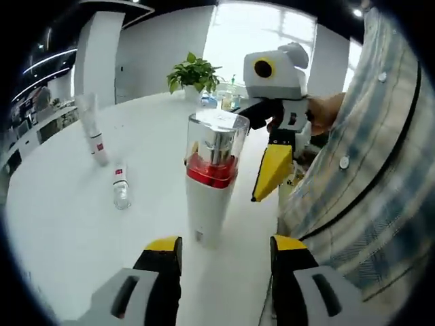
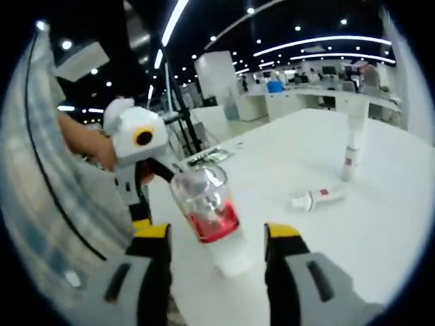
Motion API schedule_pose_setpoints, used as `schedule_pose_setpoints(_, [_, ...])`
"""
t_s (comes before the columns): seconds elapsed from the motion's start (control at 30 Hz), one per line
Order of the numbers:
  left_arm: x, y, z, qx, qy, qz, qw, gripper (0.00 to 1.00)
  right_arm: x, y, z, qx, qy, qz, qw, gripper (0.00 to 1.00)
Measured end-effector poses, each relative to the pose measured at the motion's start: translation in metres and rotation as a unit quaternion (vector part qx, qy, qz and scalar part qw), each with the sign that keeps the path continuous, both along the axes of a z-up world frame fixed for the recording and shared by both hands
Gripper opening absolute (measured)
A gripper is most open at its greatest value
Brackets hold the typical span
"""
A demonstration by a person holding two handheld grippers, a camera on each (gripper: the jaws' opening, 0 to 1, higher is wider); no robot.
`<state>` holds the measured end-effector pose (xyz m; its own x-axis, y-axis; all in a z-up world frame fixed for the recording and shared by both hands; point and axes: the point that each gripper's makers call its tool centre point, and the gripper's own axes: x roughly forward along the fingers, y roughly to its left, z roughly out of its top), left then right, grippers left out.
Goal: Arrange the skincare products in the storage area until every visible bottle or jar stands upright without overlapping.
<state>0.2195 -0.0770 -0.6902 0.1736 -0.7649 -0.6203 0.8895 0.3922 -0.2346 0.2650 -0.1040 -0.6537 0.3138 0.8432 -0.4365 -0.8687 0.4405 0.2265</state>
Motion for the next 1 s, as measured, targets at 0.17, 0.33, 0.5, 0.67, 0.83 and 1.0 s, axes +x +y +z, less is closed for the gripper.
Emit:
schedule_pose_setpoints(0.17, [-0.014,0.013,-0.004,-0.002,0.016,0.046,0.9988,0.52,-0.001,0.006,-0.01,-0.02,-0.039,0.01,0.999,0.4])
schedule_pose_setpoints(0.33, [-0.02,0.02,-0.003,-0.003,0.019,0.072,0.9972,0.52,0.002,0.01,-0.011,-0.023,-0.042,0.007,0.9988,0.35])
schedule_pose_setpoints(0.5, [-0.022,0.027,-0.002,-0.002,0.017,0.088,0.996,0.52,0.003,0.009,-0.012,-0.032,-0.064,0.013,0.9973,0.3])
schedule_pose_setpoints(0.67, [-0.021,0.032,0.001,-0.005,0.014,0.1,0.9948,0.51,0.002,0.01,-0.011,-0.036,-0.066,0.024,0.9969,0.28])
schedule_pose_setpoints(0.83, [-0.02,0.037,0.004,-0.008,0.011,0.114,0.9934,0.5,0.001,0.009,-0.011,-0.041,-0.066,0.032,0.9965,0.27])
schedule_pose_setpoints(1.0, [-0.018,0.038,0.009,-0.013,0.008,0.125,0.9921,0.5,0.005,0.004,-0.009,-0.046,-0.066,0.036,0.9961,0.27])
